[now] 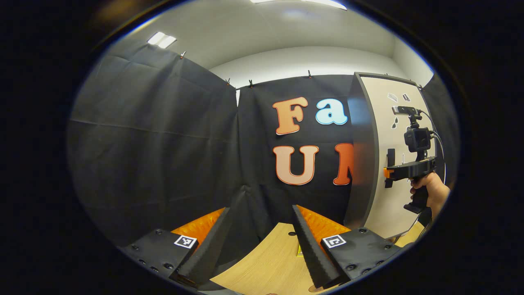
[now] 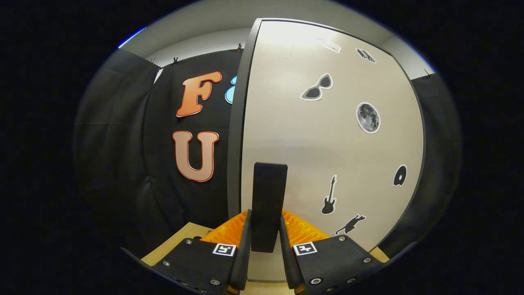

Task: Open the cabinet door with the right hand, grasp the bottle in the cabinet with the left hand and place it on the coaster, then close the cabinet door with the right hand.

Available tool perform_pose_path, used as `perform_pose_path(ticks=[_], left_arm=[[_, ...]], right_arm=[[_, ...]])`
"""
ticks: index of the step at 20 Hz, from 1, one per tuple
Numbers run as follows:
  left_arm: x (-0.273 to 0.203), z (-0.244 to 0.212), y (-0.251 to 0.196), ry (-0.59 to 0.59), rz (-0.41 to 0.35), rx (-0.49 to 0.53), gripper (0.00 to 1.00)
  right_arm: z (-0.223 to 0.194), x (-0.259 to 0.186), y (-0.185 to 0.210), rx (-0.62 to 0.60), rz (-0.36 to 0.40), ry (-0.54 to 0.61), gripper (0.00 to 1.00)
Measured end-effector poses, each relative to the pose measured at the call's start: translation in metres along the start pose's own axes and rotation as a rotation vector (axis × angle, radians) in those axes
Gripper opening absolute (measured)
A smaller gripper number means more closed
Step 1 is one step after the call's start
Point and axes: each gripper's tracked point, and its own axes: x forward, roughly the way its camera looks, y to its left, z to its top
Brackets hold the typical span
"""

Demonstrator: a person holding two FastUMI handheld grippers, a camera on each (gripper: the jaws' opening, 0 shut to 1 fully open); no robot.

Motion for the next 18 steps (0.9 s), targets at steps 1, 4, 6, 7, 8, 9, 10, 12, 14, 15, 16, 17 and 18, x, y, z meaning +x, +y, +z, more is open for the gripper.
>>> perform_pose_path(ticks=[1,4,6,7,8,9,10,12,14,15,16,17,18], left_arm=[[0.000,0.000,-0.002,0.001,-0.006,-0.001,1.00],[-0.001,-0.006,-0.004,0.011,-0.019,-0.008,1.00],[0.002,-0.010,-0.008,0.020,-0.026,-0.017,0.96],[0.006,-0.011,-0.012,0.023,-0.033,-0.021,0.96],[0.011,-0.013,-0.019,0.026,-0.043,-0.025,0.92],[0.015,-0.014,-0.025,0.029,-0.056,-0.028,0.96],[0.017,-0.015,-0.033,0.031,-0.069,-0.028,0.96],[0.017,-0.014,-0.050,0.036,-0.100,-0.024,0.96],[0.017,-0.017,-0.072,0.036,-0.147,-0.025,0.96],[0.017,-0.017,-0.083,0.032,-0.166,-0.018,0.92],[0.019,-0.018,-0.091,0.028,-0.173,-0.003,0.92],[0.021,-0.020,-0.097,0.032,-0.182,0.005,0.96],[0.023,-0.023,-0.107,0.036,-0.196,0.007,1.00]], right_arm=[[-0.001,0.000,0.000,0.013,0.004,0.010,0.34],[-0.002,-0.002,-0.001,0.038,0.034,0.037,0.27],[-0.002,-0.006,0.000,0.046,0.058,0.042,0.24],[-0.002,-0.009,0.000,0.046,0.071,0.043,0.23],[-0.001,-0.012,0.001,0.047,0.085,0.043,0.23],[-0.001,-0.018,0.002,0.054,0.100,0.041,0.23],[0.000,-0.027,0.003,0.061,0.118,0.039,0.23],[-0.004,-0.054,0.001,0.063,0.156,0.040,0.23],[-0.010,-0.089,-0.008,0.067,0.197,0.042,0.23],[-0.011,-0.101,-0.013,0.067,0.212,0.043,0.23],[-0.013,-0.112,-0.017,0.064,0.224,0.047,0.23],[-0.014,-0.122,-0.021,0.064,0.235,0.047,0.24],[-0.016,-0.132,-0.025,0.061,0.247,0.047,0.23]])
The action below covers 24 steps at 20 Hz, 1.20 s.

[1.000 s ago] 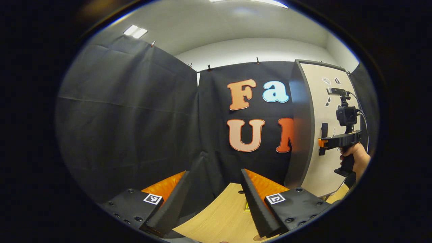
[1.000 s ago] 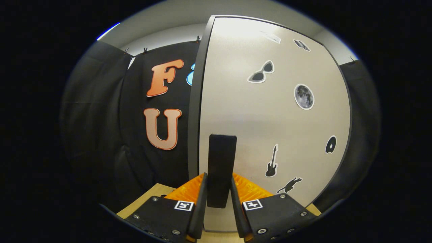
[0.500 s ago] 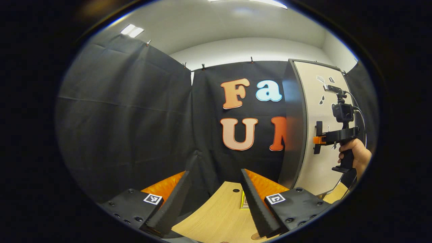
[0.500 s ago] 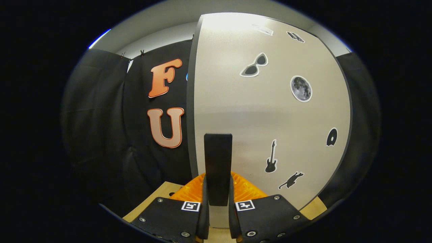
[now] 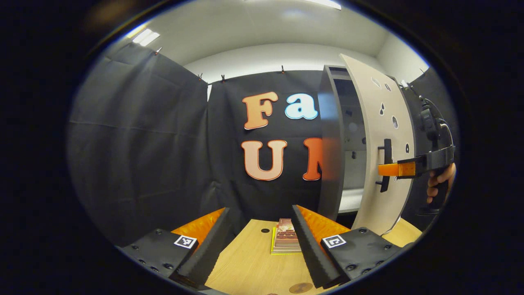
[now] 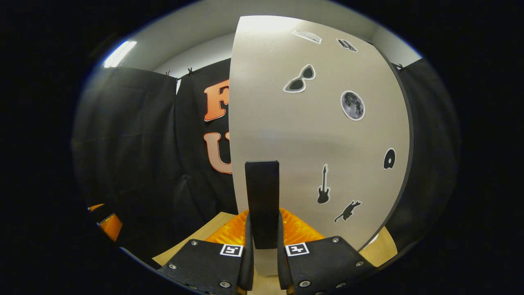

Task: Open the cabinet door with the right hand, grasp the bottle in the cabinet with the left hand and place it on the coaster, then close the cabinet door with the right hand.

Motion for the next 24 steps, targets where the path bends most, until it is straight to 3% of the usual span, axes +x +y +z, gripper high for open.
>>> perform_pose_path(ticks=[1,3,6,8,12,16,24], left_arm=[[0.004,-0.001,-0.009,0.002,-0.013,-0.001,0.92],[0.010,0.000,-0.027,0.003,-0.042,-0.007,0.96],[0.021,-0.003,-0.058,0.006,-0.088,-0.009,0.92],[0.030,-0.003,-0.079,0.008,-0.121,-0.012,1.00],[0.051,-0.002,-0.126,0.010,-0.195,-0.020,0.92],[0.074,0.001,-0.178,0.003,-0.281,-0.020,0.92],[0.112,-0.008,-0.290,0.009,-0.426,-0.008,0.92]], right_arm=[[-0.001,-0.010,-0.001,0.000,0.012,-0.001,0.23],[0.000,-0.026,-0.004,0.004,0.038,0.001,0.23],[-0.001,-0.038,-0.005,0.022,0.088,0.001,0.24],[-0.002,-0.050,-0.007,0.044,0.114,0.009,0.24],[-0.003,-0.063,-0.014,0.070,0.151,0.011,0.23],[-0.004,-0.070,-0.021,0.173,0.200,-0.009,0.23],[-0.004,-0.085,-0.038,0.171,0.124,-0.071,0.23]])
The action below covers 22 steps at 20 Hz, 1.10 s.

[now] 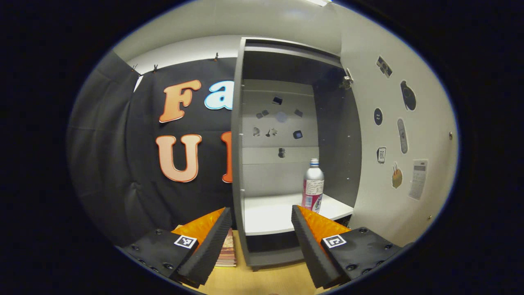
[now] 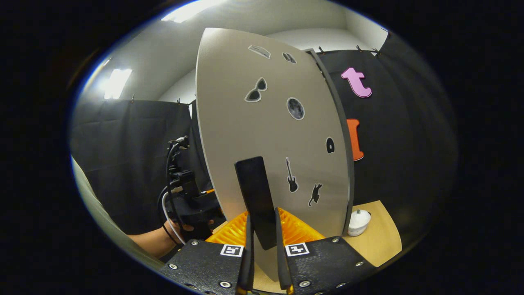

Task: Open the cabinet door with the right hand, grasp the bottle in the cabinet with the left hand and place it on the coaster, then close the cabinet door with the right hand.

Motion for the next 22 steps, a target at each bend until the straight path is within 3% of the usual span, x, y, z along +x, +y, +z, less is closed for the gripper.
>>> perform_pose_path(ticks=[5,6,7,8,9,10,11,12,13,14,22], left_arm=[[0.049,-0.002,-0.055,-0.005,-0.083,0.022,0.92],[0.060,-0.006,-0.062,0.007,-0.085,0.025,0.96],[0.072,-0.009,-0.069,0.014,-0.095,0.022,0.92],[0.084,-0.013,-0.077,0.026,-0.104,0.016,0.99],[0.094,-0.016,-0.086,0.031,-0.120,0.004,0.96],[0.105,-0.018,-0.094,0.036,-0.133,-0.004,0.99],[0.115,-0.021,-0.101,0.043,-0.143,-0.012,0.92],[0.123,-0.024,-0.106,0.046,-0.145,-0.011,0.96],[0.131,-0.027,-0.110,0.051,-0.139,-0.011,0.92],[0.142,-0.030,-0.116,0.052,-0.134,-0.012,0.96],[0.200,-0.041,-0.129,0.051,-0.055,0.004,0.92]], right_arm=[[0.006,-0.002,-0.007,0.029,-0.032,-0.037,0.23],[0.006,-0.002,-0.008,0.035,-0.033,-0.042,0.23],[0.006,-0.003,-0.009,0.040,-0.036,-0.043,0.22],[0.006,-0.003,-0.010,0.042,-0.037,-0.047,0.23],[0.007,-0.004,-0.011,0.044,-0.040,-0.050,0.22],[0.007,-0.004,-0.012,0.049,-0.041,-0.054,0.22],[0.008,-0.005,-0.012,0.059,-0.042,-0.058,0.22],[0.008,-0.005,-0.013,0.070,-0.041,-0.060,0.22],[0.008,-0.006,-0.013,0.080,-0.042,-0.063,0.18],[0.009,-0.006,-0.014,0.081,-0.044,-0.066,0.22],[0.010,-0.012,-0.020,0.111,-0.033,-0.071,0.22]])
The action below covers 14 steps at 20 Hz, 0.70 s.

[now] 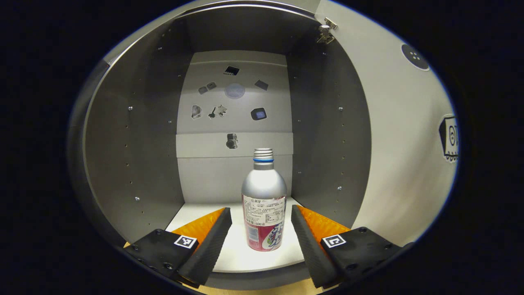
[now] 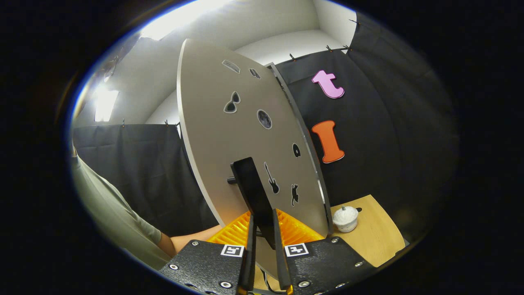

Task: Open the cabinet door with the right hand, grasp the bottle in the cabinet with the left hand and place it on the coaster, then close the cabinet door with the right hand.

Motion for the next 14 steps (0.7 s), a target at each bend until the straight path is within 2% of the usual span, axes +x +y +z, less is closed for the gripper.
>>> perform_pose_path(ticks=[1,6,7,8,10,12,13,14], left_arm=[[0.006,0.000,0.001,0.002,0.011,0.001,0.96],[0.035,-0.010,-0.005,0.027,0.001,-0.014,0.96],[0.040,-0.012,-0.006,0.034,-0.001,-0.013,0.92],[0.043,-0.012,-0.005,0.036,0.001,-0.009,0.94],[0.047,-0.014,-0.006,0.040,-0.012,0.002,0.84],[0.047,-0.013,-0.007,0.039,-0.025,0.003,0.86],[0.045,-0.013,-0.006,0.038,-0.023,-0.002,0.82],[0.040,-0.014,-0.004,0.037,-0.025,-0.009,0.82]], right_arm=[[0.000,0.000,-0.001,0.001,0.000,0.000,0.22],[0.000,-0.001,-0.003,0.007,-0.010,-0.005,0.22],[0.000,-0.001,-0.004,0.011,-0.015,-0.007,0.22],[-0.001,-0.001,-0.005,0.016,-0.023,-0.002,0.22],[-0.006,-0.002,-0.009,0.020,-0.046,0.013,0.23],[-0.014,-0.005,-0.016,0.012,-0.088,0.037,0.23],[-0.016,-0.008,-0.020,0.005,-0.112,0.051,0.23],[-0.008,-0.014,-0.022,0.009,-0.125,0.025,0.22]])
